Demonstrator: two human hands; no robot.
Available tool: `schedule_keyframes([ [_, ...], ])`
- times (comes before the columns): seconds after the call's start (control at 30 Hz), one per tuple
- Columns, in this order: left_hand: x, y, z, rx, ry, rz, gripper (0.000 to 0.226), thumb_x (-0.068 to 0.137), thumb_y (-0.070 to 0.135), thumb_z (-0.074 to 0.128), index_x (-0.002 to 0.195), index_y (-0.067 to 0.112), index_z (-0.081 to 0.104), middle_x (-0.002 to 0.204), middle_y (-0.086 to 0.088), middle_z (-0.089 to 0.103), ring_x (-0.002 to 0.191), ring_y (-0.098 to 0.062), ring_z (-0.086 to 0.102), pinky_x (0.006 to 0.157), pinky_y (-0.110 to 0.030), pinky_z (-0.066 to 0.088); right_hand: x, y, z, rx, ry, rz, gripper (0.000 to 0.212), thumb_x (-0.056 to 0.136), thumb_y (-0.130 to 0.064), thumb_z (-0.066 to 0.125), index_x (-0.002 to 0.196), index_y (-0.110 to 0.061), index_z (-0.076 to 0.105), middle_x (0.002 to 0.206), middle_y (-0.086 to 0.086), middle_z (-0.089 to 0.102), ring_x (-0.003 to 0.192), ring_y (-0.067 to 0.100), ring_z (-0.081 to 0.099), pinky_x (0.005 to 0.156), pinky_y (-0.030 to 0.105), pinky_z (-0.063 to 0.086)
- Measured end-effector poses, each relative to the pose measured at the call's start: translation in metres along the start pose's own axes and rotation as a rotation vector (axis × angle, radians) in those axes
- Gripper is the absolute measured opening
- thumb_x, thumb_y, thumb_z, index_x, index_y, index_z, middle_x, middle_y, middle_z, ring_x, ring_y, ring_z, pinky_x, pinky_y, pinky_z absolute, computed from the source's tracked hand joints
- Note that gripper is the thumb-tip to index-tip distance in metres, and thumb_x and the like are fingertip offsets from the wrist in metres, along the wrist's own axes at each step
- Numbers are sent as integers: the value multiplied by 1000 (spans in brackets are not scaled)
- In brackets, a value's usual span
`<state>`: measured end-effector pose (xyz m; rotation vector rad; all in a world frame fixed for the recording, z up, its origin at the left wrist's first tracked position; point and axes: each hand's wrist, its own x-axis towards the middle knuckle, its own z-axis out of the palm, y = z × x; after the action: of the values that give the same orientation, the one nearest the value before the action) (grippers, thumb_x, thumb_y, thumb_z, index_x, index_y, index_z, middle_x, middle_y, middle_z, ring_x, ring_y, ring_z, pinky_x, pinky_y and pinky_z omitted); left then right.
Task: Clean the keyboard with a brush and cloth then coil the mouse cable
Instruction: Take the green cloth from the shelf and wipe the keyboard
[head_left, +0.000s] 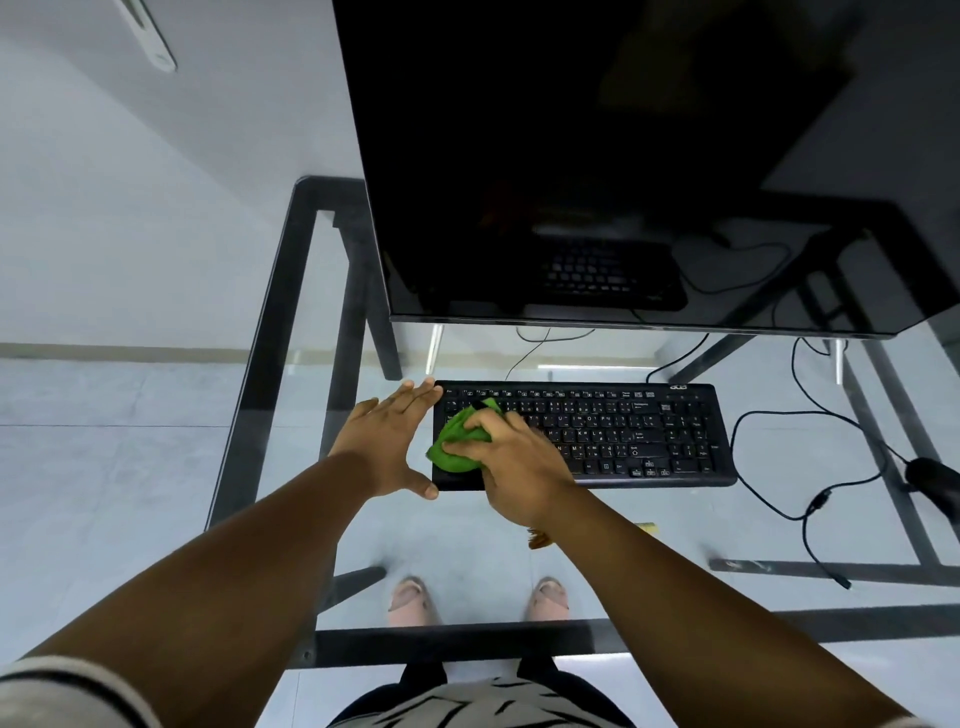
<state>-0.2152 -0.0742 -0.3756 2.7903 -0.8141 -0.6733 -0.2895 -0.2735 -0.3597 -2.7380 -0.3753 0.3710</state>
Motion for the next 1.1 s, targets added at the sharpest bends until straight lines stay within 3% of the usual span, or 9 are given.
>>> schedule_keyframes([
  [0.2,1,-1,1,3,-5,1,129,62,64,78,154,31,-6,163,12,-7,150,-12,-4,119,-40,9,-16,23,-5,14,50,92,56,85,-7,50,124,-46,61,129,-15,44,106,17,41,90,39,46],
  [0.43,2,-1,2,21,-9,2,129,63,64,78,154,31,-7,163,10,-6,150,-12,-4,119,-40,9,-8,6,-2,-17,13,49,62,85,-7,49,132,-47,53,132,-13,39,110,19,39,91,37,43],
  [0.6,0,-2,2,45,-26,-4,130,64,61,79,153,32,-10,163,10,-4,150,-12,-4,119,-42,8,-21,28,-7,3,32,98,60,84,-6,49,127,-48,58,129,-16,41,106,16,39,92,35,43],
  [0.7,0,-2,2,33,-46,-17,130,65,58,80,152,34,-14,163,11,-5,150,-13,-5,119,-43,8,-25,36,-3,118,17,111,53,85,-17,56,129,-48,57,129,-18,39,110,13,39,96,27,40],
  [0.8,-4,-2,4,9,-47,-23,126,69,55,78,153,35,-13,162,14,-8,150,-13,-3,119,-43,9,-30,44,-5,450,66,167,59,83,-24,69,136,-45,51,129,-16,41,117,10,46,99,22,42],
  [0.9,-13,-2,9,-67,61,-47,98,82,44,70,154,34,4,163,10,6,149,-15,12,118,-42,16,-38,51,-11,660,227,304,60,84,-22,74,138,-35,51,124,-11,44,112,9,53,97,22,46],
  [0.97,-19,-1,14,-182,265,-84,71,88,34,64,150,30,30,154,3,34,140,-21,35,113,-43,28,-41,55,-14,646,293,432,57,80,-26,78,132,-28,54,120,-7,48,98,11,59,88,30,53],
  [1.03,-20,5,18,-292,466,-105,45,89,33,59,132,24,56,126,-2,59,117,-26,57,100,-45,44,-42,59,-18,591,249,544,57,75,-35,81,124,-23,55,112,-3,55,90,13,60,80,29,52],
  [1.1,-18,18,18,-361,553,-129,37,86,42,53,112,22,70,102,0,63,97,-24,63,85,-45,52,-42,61,-21,588,143,610,53,72,-44,82,114,-22,58,98,-3,61,88,14,61,75,27,50],
])
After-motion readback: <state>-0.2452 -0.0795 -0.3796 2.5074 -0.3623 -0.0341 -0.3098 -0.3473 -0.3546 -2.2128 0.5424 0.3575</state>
